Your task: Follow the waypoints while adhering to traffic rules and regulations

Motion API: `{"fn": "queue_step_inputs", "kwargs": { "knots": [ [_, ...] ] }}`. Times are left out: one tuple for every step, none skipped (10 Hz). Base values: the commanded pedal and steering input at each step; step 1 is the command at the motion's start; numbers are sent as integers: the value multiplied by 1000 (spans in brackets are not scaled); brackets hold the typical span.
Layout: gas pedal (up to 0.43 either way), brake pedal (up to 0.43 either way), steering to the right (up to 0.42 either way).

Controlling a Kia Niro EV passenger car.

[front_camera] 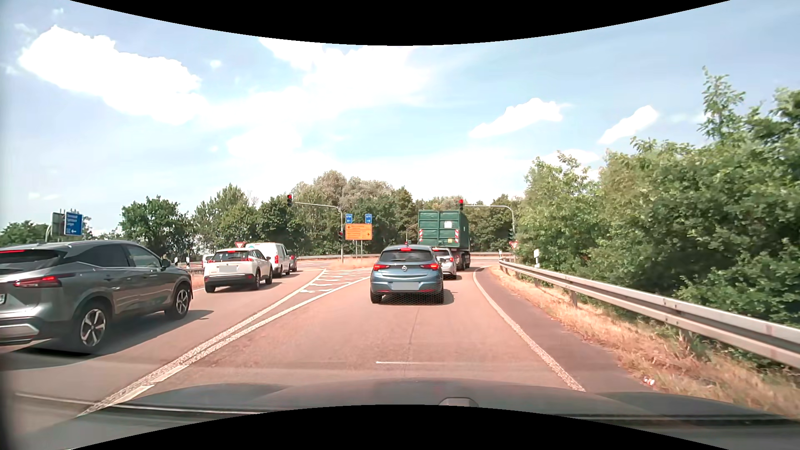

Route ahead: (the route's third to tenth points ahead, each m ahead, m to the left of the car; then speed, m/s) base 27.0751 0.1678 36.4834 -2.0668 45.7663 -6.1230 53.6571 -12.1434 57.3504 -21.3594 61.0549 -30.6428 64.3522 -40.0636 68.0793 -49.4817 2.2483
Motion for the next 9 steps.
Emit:
{"fn": "queue_step_inputs", "kwargs": {
  "knots": [
    [0,116,11],
    [0,128,11],
    [0,134,10],
    [0,140,11],
    [0,146,11],
    [0,146,10],
    [0,146,10],
    [0,146,10],
    [0,146,10]
  ]
}}
